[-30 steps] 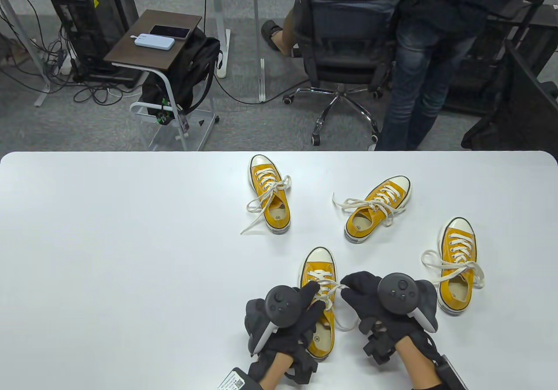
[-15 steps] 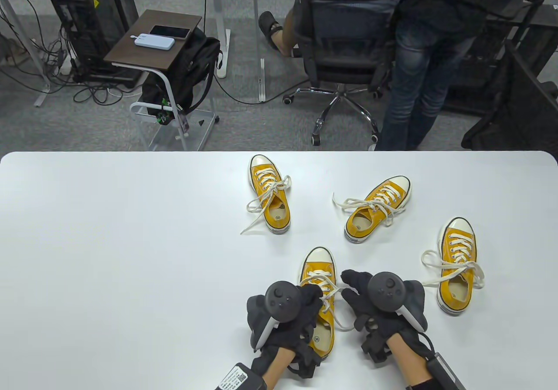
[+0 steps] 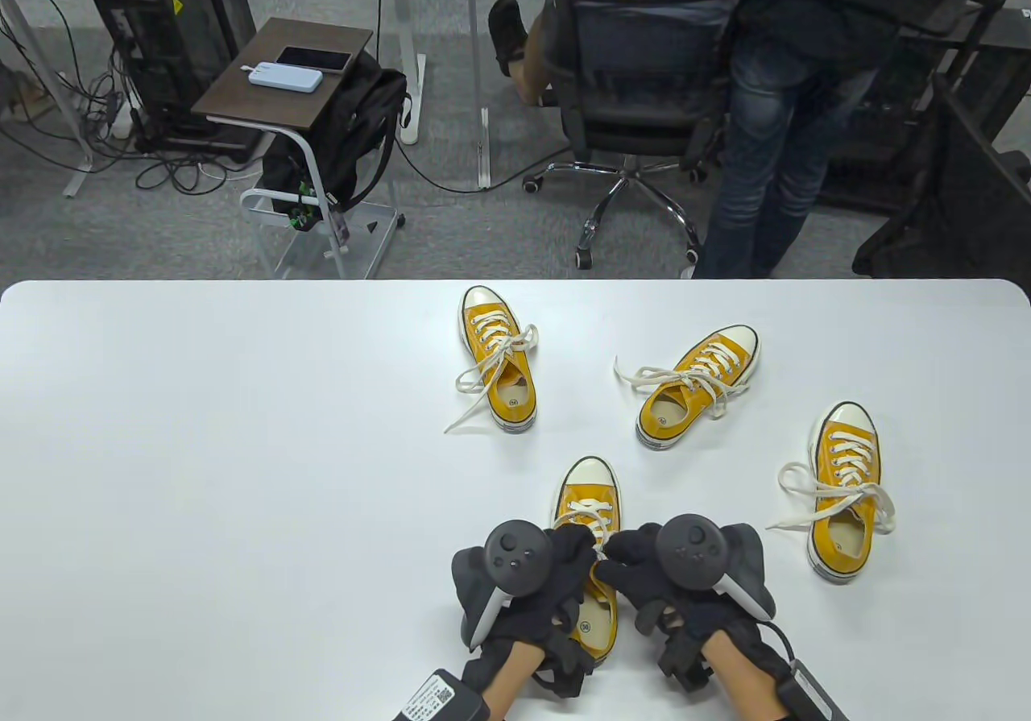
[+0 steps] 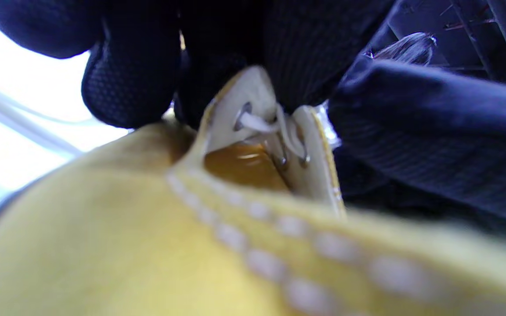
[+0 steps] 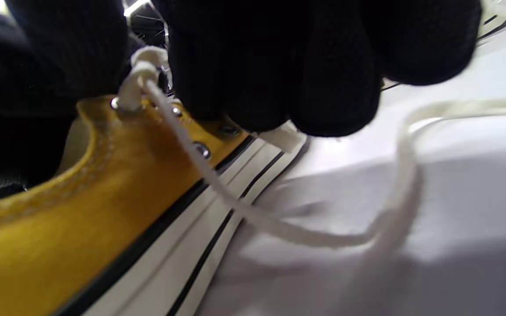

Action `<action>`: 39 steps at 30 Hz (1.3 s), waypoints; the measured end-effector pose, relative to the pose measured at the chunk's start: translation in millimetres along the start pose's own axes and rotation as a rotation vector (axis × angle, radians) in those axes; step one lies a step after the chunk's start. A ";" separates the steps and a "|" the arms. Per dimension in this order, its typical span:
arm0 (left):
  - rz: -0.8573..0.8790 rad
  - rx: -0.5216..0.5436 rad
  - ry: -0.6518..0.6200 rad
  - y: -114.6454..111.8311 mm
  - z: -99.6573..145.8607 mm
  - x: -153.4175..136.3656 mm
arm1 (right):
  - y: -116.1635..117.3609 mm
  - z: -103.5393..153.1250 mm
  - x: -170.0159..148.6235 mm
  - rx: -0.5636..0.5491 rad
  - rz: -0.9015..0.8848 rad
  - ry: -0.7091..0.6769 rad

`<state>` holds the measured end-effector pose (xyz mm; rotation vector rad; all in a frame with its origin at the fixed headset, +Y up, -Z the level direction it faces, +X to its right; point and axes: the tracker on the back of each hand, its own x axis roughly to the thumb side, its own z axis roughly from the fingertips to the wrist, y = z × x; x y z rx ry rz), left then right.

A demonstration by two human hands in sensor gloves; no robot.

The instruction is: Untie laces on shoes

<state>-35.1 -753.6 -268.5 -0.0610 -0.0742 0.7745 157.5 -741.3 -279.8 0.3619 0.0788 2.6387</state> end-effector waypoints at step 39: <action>-0.056 0.131 -0.017 -3.8 10.2 0.3 | -3.3 -1.4 -23.9 0.033 -0.310 0.170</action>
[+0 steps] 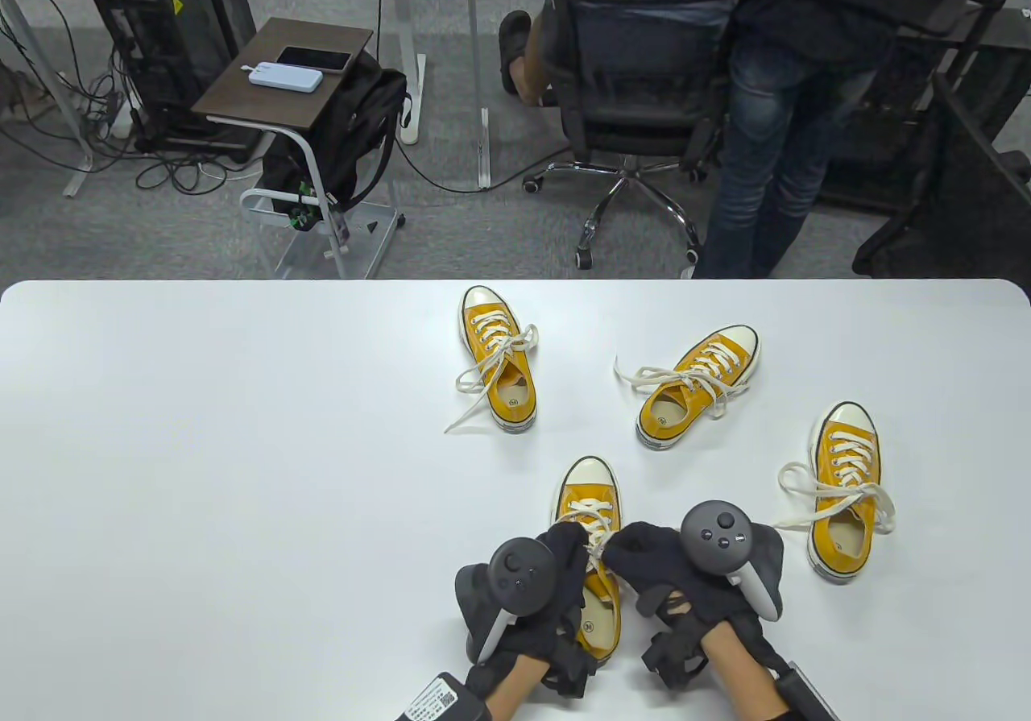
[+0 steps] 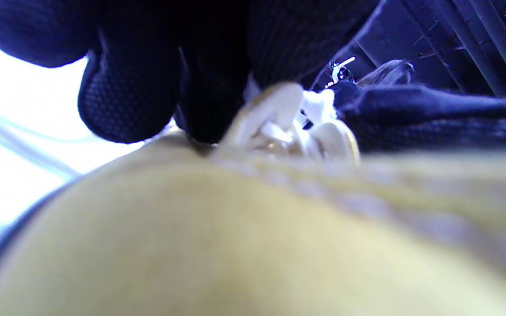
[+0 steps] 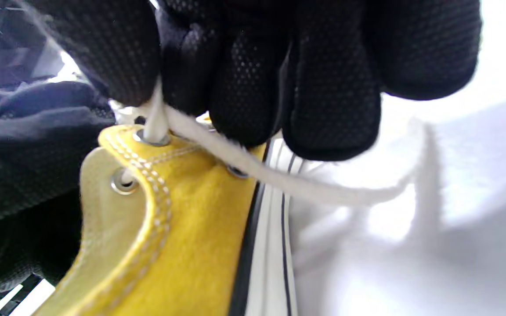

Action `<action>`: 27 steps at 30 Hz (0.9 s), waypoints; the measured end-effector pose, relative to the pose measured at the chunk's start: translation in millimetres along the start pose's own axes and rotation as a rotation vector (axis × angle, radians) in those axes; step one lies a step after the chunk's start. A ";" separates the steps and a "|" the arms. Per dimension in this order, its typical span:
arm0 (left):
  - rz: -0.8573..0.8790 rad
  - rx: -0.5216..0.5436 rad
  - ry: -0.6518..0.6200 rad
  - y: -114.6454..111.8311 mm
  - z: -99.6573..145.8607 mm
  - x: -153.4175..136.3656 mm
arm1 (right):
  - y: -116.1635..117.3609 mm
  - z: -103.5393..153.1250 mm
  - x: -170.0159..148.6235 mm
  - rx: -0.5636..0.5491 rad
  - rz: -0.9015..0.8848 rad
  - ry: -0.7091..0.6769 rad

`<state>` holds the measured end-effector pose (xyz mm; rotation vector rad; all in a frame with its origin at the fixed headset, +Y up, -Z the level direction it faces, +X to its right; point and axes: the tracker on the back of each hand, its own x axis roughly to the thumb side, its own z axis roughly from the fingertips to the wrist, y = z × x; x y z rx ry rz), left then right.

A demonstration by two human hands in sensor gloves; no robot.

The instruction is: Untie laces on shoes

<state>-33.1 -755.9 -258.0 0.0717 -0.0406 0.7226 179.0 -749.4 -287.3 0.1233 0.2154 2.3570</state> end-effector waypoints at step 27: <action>0.085 0.007 0.065 6.7 -0.6 -10.2 | 0.0 3.5 13.1 -0.007 0.192 -0.099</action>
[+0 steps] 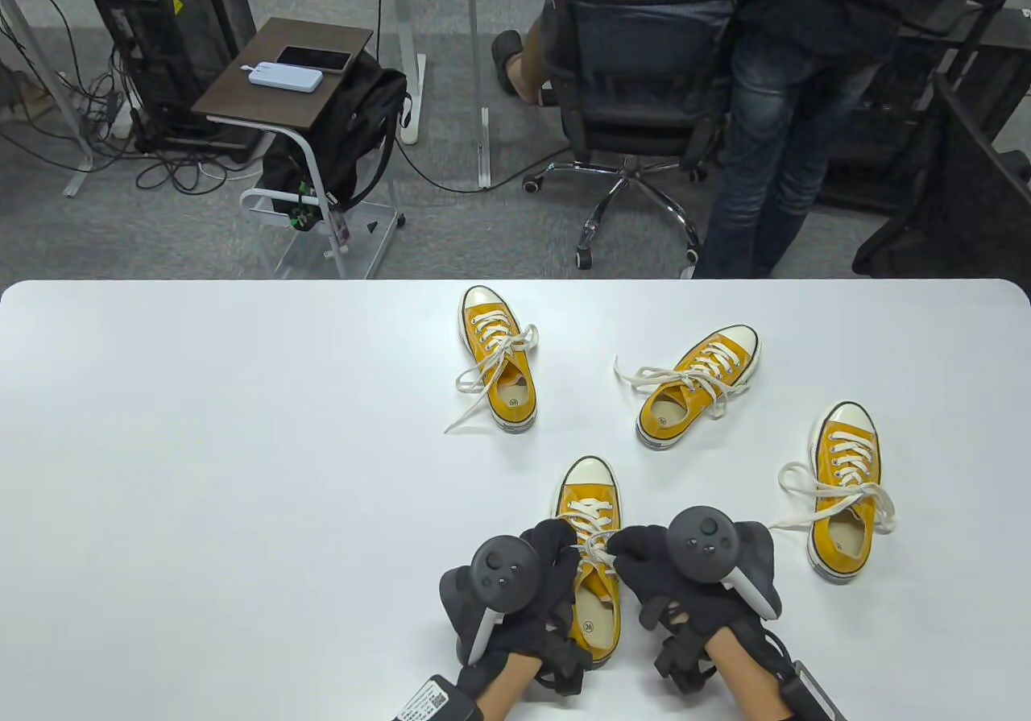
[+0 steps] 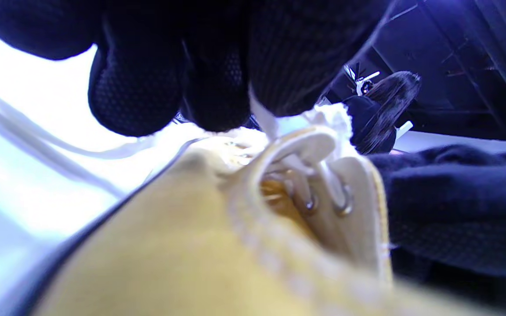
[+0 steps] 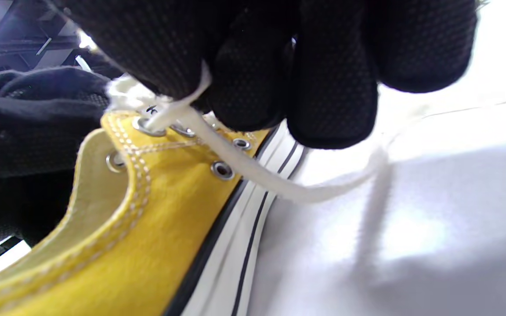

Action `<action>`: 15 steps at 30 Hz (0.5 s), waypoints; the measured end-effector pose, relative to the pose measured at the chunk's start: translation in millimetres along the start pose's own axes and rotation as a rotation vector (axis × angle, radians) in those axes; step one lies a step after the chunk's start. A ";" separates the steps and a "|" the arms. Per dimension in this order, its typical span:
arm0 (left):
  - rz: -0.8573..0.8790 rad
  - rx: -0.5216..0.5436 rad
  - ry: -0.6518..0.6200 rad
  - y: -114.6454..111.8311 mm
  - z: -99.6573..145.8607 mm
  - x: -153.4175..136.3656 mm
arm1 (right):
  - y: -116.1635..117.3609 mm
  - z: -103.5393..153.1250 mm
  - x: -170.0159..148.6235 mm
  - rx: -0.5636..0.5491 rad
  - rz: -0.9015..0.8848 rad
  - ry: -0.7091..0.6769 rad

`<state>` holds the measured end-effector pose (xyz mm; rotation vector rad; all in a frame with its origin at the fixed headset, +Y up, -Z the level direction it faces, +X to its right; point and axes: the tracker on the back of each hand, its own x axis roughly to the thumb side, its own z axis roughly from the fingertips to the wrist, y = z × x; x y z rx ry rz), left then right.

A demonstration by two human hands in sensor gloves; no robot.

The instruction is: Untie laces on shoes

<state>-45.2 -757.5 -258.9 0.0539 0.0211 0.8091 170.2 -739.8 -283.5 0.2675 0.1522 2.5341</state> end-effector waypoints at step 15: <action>0.090 0.023 0.042 4.1 -0.9 -11.7 | -1.5 -1.4 -5.4 0.027 0.024 0.035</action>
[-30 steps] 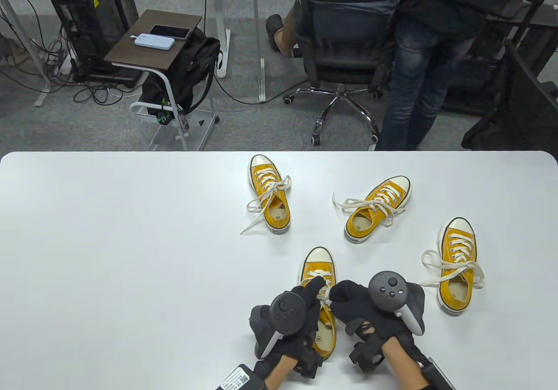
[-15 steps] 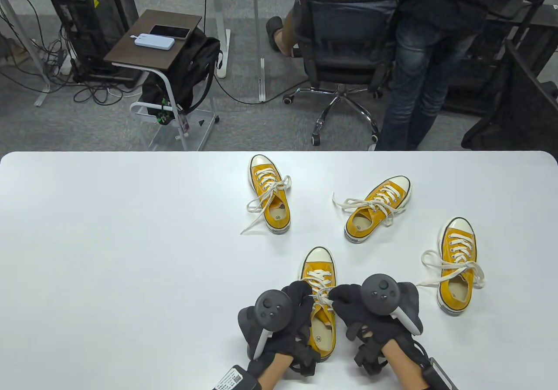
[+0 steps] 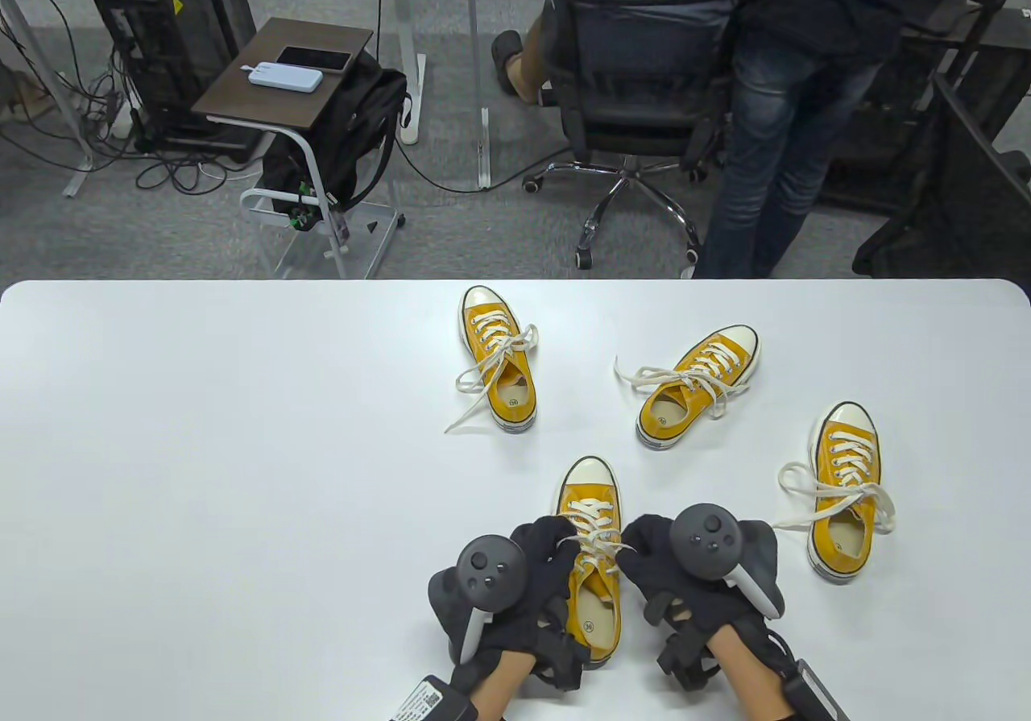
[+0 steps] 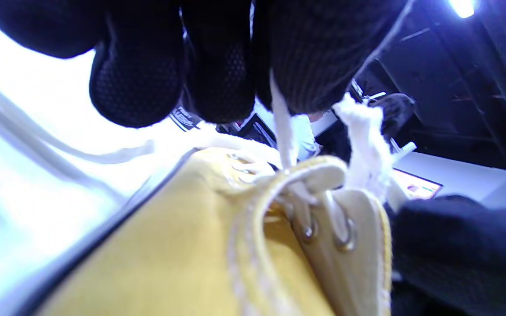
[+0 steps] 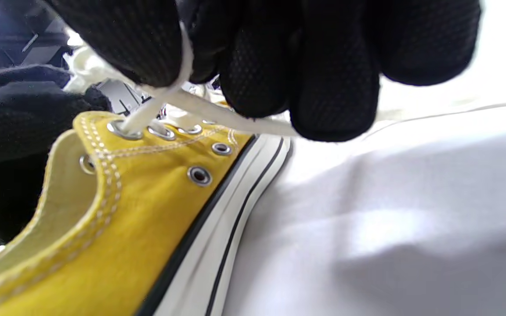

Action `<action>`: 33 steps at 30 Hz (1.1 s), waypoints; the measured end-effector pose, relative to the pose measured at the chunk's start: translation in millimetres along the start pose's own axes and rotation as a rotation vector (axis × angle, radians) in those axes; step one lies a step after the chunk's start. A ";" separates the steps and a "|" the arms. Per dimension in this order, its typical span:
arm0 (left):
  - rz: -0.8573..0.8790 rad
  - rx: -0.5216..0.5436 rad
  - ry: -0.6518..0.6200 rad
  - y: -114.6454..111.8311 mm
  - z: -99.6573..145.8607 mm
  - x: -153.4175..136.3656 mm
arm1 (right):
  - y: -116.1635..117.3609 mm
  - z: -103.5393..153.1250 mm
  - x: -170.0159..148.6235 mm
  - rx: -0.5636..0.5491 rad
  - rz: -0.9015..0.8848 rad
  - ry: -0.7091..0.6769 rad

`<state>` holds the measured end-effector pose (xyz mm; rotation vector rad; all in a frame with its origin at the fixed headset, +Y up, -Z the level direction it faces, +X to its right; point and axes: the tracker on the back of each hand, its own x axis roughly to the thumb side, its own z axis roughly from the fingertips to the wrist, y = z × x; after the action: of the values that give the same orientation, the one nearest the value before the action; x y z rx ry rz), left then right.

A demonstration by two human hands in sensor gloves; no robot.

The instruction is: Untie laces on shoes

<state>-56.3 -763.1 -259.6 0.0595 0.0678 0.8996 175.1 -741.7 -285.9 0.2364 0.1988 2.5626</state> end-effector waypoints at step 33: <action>0.068 0.077 0.076 14.7 -2.7 -8.8 | -13.4 5.0 -10.6 -0.307 -0.012 0.045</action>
<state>-73.5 -760.8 -260.8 0.0997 0.1725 0.9673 191.9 -735.8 -284.9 0.0609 -0.1762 2.5451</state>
